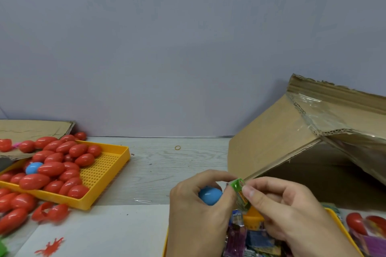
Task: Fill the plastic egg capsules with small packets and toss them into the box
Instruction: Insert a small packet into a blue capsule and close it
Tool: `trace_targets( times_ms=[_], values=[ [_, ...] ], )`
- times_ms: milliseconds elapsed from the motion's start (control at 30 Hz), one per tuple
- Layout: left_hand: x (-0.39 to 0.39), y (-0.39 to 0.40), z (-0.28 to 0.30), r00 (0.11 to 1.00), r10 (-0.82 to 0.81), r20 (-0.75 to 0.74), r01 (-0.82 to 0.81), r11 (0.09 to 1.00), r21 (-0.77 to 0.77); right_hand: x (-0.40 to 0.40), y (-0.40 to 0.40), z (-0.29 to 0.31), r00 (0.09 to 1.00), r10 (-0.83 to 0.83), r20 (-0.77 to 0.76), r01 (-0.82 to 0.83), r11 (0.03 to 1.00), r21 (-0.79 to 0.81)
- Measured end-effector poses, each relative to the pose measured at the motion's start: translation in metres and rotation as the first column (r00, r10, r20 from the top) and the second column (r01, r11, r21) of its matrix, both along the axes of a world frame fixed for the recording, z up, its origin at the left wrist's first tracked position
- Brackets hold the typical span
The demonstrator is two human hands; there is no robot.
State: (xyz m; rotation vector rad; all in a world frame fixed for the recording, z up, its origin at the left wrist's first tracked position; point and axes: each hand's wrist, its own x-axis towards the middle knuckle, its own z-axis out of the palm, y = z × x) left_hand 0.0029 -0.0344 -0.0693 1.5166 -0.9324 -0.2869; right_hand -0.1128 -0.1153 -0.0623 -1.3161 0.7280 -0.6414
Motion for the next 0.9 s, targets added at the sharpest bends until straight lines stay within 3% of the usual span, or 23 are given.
trace_targets(
  times_ms=[200,267,333,433,533,800,900],
  values=[
    [0.002,0.000,0.007,0.926,-0.100,-0.364,0.136,0.988,0.075,0.000,-0.001,-0.006,0.978,-0.200,0.063,0.202,0.979,-0.028],
    [0.001,-0.003,0.010,0.778,-0.114,-0.618,0.126,0.992,-0.024,-0.002,-0.004,-0.008,0.954,-0.292,0.064,0.294,0.956,-0.009],
    [0.000,-0.002,0.015,0.598,-0.209,-0.774,0.111,0.978,-0.178,-0.004,-0.006,-0.009,0.931,-0.357,0.074,0.359,0.933,-0.012],
    [-0.001,0.001,0.020,0.517,-0.316,-0.796,0.120,0.947,-0.298,-0.002,-0.005,-0.008,0.911,-0.397,0.112,0.401,0.916,-0.015],
    [-0.001,0.001,0.017,0.502,-0.310,-0.807,0.123,0.950,-0.288,-0.001,-0.002,-0.004,0.906,-0.397,0.148,0.403,0.915,-0.010],
    [0.002,-0.006,0.009,0.602,-0.266,-0.753,0.165,0.964,-0.208,-0.002,0.001,0.000,0.927,-0.334,0.169,0.344,0.938,-0.036],
    [-0.001,-0.005,0.010,0.597,-0.270,-0.755,0.176,0.963,-0.205,0.000,0.004,0.002,0.939,-0.297,0.171,0.313,0.947,-0.075]
  ],
)
